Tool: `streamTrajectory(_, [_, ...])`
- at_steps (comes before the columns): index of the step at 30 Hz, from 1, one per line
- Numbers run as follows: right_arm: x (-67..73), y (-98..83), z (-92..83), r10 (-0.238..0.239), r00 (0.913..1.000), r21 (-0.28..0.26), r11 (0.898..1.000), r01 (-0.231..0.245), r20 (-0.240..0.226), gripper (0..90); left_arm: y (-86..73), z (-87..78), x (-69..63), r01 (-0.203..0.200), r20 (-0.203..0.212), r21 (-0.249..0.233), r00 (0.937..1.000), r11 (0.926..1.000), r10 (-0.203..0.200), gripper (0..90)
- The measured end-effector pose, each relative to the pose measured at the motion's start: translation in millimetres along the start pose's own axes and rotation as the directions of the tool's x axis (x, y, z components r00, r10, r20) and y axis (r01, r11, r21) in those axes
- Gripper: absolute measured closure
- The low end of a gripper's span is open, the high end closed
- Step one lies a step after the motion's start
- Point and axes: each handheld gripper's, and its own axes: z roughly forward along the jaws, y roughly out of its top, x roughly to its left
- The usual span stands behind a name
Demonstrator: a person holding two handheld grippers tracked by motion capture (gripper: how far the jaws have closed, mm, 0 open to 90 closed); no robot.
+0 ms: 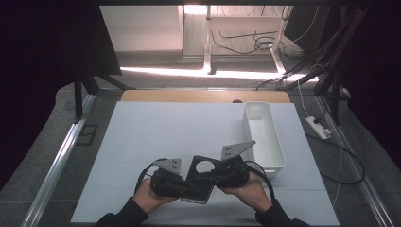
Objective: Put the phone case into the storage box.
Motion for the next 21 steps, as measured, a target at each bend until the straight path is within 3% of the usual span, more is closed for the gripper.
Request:
streamTrajectory(3, [1.9, 0.5, -0.8, -0.009, 0.9993, -0.015, 1.000, 0.009, 0.035, 75.1, 2.3, -1.8, -3.4, -0.004, -0.059, 0.008, 0.9983, 1.0000, 0.004, 85.3])
streamTrajectory(8, [0.6, 1.6, -5.2, 0.014, 0.9926, -0.037, 0.999, -0.009, 0.121, 58.2, 1.3, -2.1, -3.5, 0.004, -0.109, 0.018, 0.9940, 0.9998, -0.002, 85.2])
streamTrajectory(13, [-0.5, 3.3, -11.6, 0.028, 0.9765, -0.070, 0.997, -0.013, 0.214, 41.9, 1.0, -2.4, -2.9, 0.023, -0.158, 0.015, 0.9873, 0.9996, -0.021, 85.0])
streamTrajectory(16, [0.1, 4.3, -13.8, 0.025, 0.9653, -0.081, 0.997, -0.004, 0.260, 34.0, 0.4, -3.1, -2.4, 0.052, -0.206, 0.004, 0.9772, 0.9987, -0.050, 85.0])
streamTrajectory(17, [0.1, 4.3, -13.8, 0.025, 0.9653, -0.081, 0.997, -0.004, 0.260, 34.0, 0.4, -3.1, -2.4, 0.052, -0.206, 0.004, 0.9772, 0.9987, -0.050, 85.0])
streamTrajectory(18, [0.3, 5.1, -15.3, 0.026, 0.9557, -0.080, 0.997, -0.002, 0.293, 28.6, 0.4, -3.6, -2.4, 0.052, -0.247, 0.007, 0.9678, 0.9986, -0.049, 84.9])
streamTrajectory(19, [0.2, 5.4, -16.3, 0.021, 0.9515, -0.079, 0.997, 0.004, 0.307, 25.8, 0.3, -3.3, -2.5, 0.060, -0.263, 0.002, 0.9632, 0.9982, -0.058, 85.0])
streamTrajectory(20, [0.6, 5.8, -17.2, 0.018, 0.9463, -0.080, 0.997, 0.008, 0.323, 22.6, 0.3, -3.3, -2.5, 0.060, -0.263, 0.002, 0.9632, 0.9982, -0.058, 84.9])
streamTrajectory(21, [0.6, 5.8, -17.2, 0.018, 0.9463, -0.080, 0.997, 0.008, 0.323, 22.6, 0.0, -3.6, -2.2, 0.065, -0.280, -0.001, 0.9579, 0.9979, -0.062, 84.9])
